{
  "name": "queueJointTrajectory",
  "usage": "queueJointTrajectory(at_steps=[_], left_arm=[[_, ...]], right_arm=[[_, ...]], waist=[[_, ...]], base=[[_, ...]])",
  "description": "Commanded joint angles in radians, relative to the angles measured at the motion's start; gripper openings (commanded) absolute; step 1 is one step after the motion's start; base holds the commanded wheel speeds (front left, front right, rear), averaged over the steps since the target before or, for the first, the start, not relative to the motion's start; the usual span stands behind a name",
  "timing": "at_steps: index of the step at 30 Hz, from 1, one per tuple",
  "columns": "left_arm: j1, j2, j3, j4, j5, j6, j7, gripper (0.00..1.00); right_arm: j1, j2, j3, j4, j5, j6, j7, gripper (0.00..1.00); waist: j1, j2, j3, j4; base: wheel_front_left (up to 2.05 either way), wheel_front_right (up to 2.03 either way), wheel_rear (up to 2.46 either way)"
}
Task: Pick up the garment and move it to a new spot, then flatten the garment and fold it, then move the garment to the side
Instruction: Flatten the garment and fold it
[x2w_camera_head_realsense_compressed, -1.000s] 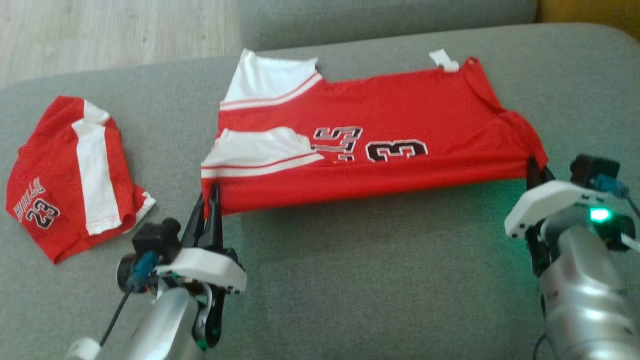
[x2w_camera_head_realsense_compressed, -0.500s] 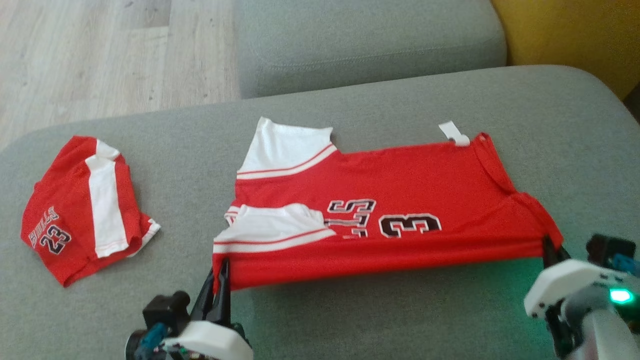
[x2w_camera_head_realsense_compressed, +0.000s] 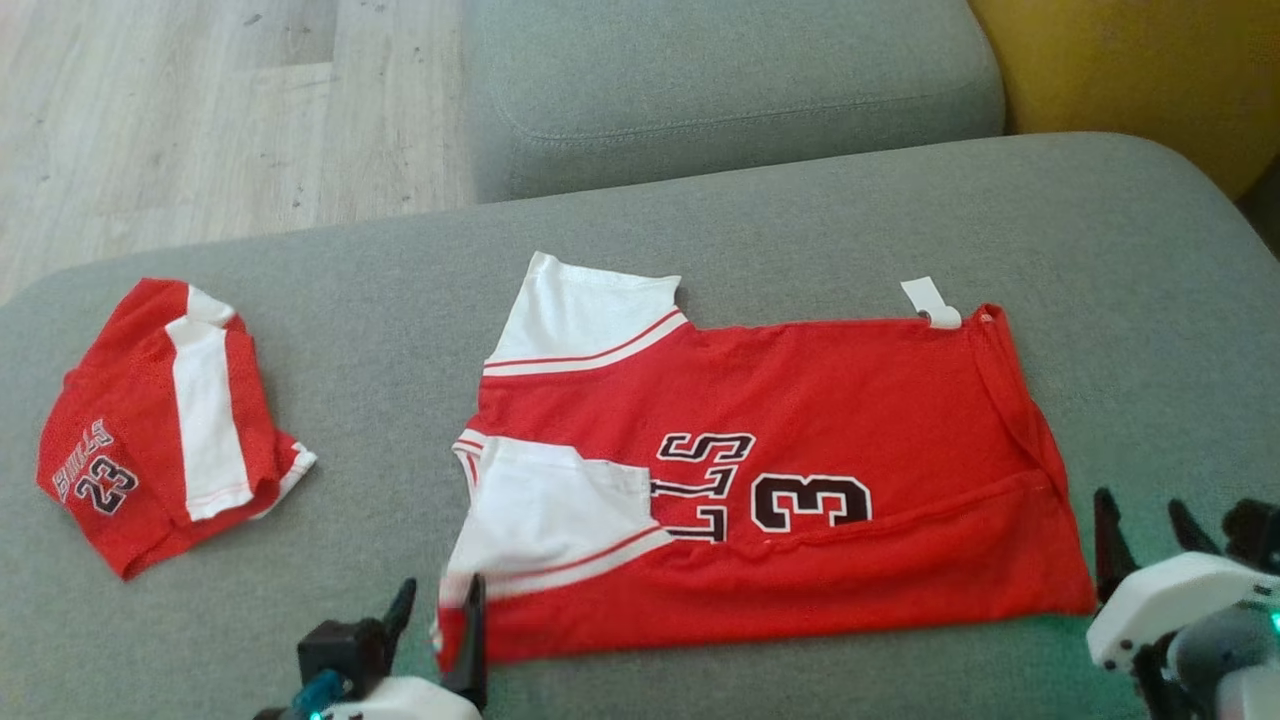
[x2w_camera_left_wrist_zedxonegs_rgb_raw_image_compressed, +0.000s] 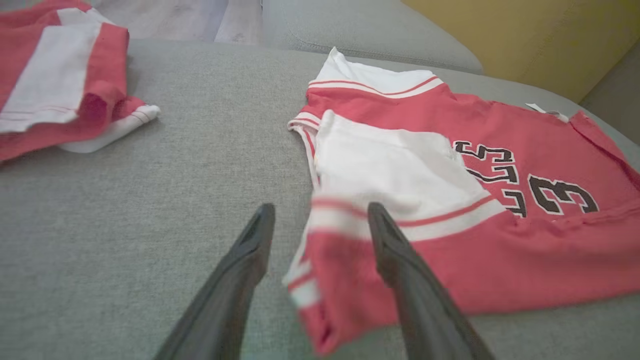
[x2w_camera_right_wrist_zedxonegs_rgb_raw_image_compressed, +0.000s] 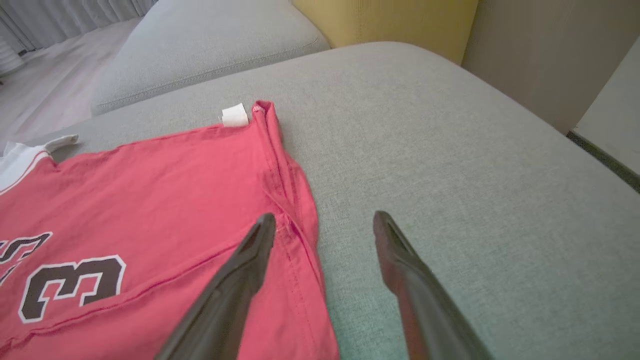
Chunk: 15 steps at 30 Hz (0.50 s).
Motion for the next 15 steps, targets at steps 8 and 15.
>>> queueJointTrajectory(at_steps=[8, 15], left_arm=[[-0.095, 0.026, 0.080, -0.103, 0.010, 0.021, -0.087, 1.00], [-0.276, 0.076, 0.118, -0.174, 0.023, -0.013, -0.101, 1.00]], right_arm=[[-0.102, -0.012, 0.005, -0.147, -0.016, -0.001, -0.087, 1.00], [-0.240, -0.012, 0.060, -0.194, -0.029, -0.001, -0.123, 1.00]], waist=[[0.0000, -0.0001, 0.030, -0.027], [0.0000, -0.0001, 0.142, -0.079]], base=[[0.00, 0.00, 0.00], [0.00, 0.00, 0.00]])
